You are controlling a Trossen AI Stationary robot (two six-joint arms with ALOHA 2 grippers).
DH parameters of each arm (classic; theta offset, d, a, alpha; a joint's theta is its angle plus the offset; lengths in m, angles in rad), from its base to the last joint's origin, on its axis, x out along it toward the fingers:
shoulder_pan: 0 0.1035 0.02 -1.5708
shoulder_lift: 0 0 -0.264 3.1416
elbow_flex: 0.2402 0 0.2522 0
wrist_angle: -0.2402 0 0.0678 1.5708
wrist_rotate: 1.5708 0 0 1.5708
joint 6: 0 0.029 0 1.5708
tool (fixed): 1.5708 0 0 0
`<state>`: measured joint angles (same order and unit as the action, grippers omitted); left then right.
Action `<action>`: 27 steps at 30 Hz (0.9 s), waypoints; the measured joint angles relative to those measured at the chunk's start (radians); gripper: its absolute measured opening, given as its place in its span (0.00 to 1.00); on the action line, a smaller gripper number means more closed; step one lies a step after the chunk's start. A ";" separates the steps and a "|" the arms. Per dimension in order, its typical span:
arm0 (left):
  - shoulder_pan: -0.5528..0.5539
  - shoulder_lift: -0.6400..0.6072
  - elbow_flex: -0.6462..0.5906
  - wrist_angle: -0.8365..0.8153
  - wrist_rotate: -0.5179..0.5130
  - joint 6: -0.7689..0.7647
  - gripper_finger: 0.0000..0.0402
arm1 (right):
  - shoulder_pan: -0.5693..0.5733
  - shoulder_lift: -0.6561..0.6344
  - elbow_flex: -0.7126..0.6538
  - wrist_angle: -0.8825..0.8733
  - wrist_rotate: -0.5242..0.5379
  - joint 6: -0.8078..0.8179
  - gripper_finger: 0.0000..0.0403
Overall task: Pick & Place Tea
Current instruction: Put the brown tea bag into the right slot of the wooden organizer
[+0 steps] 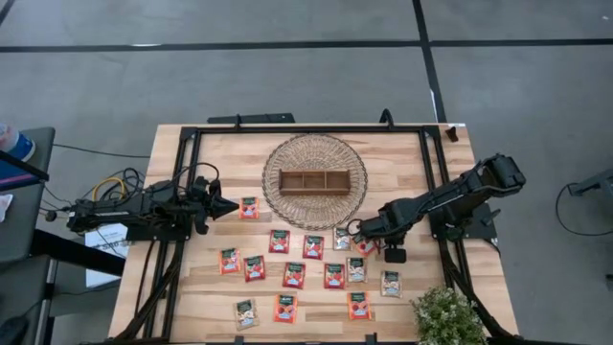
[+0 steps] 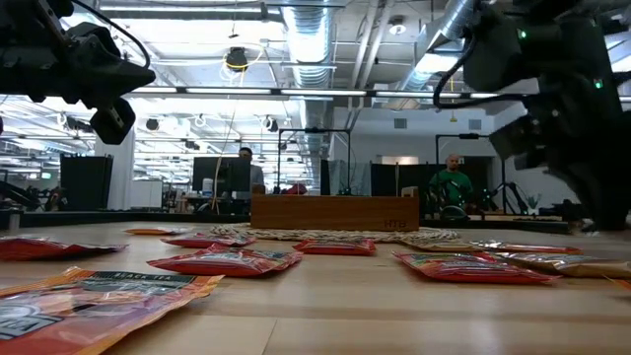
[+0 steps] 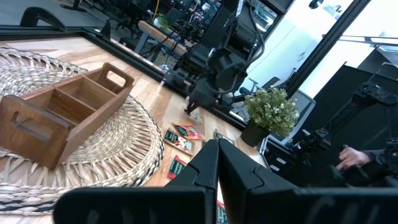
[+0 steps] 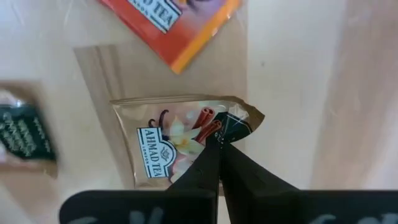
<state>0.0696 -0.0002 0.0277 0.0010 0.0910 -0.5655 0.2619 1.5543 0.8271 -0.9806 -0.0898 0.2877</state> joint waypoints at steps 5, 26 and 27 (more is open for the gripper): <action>0.000 0.000 0.000 0.000 0.000 0.000 0.00 | 0.000 -0.002 0.159 -0.145 0.055 -0.039 0.00; 0.000 0.000 0.000 0.000 0.000 0.000 0.00 | -0.234 0.006 0.640 -0.145 0.793 -0.326 0.00; 0.000 0.000 0.000 0.000 0.000 0.000 0.00 | -0.235 0.006 0.641 -0.132 0.825 -0.326 0.00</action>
<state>0.0696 -0.0002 0.0277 0.0013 0.0910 -0.5655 0.0271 1.5604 1.4677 -1.1124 0.7354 -0.0383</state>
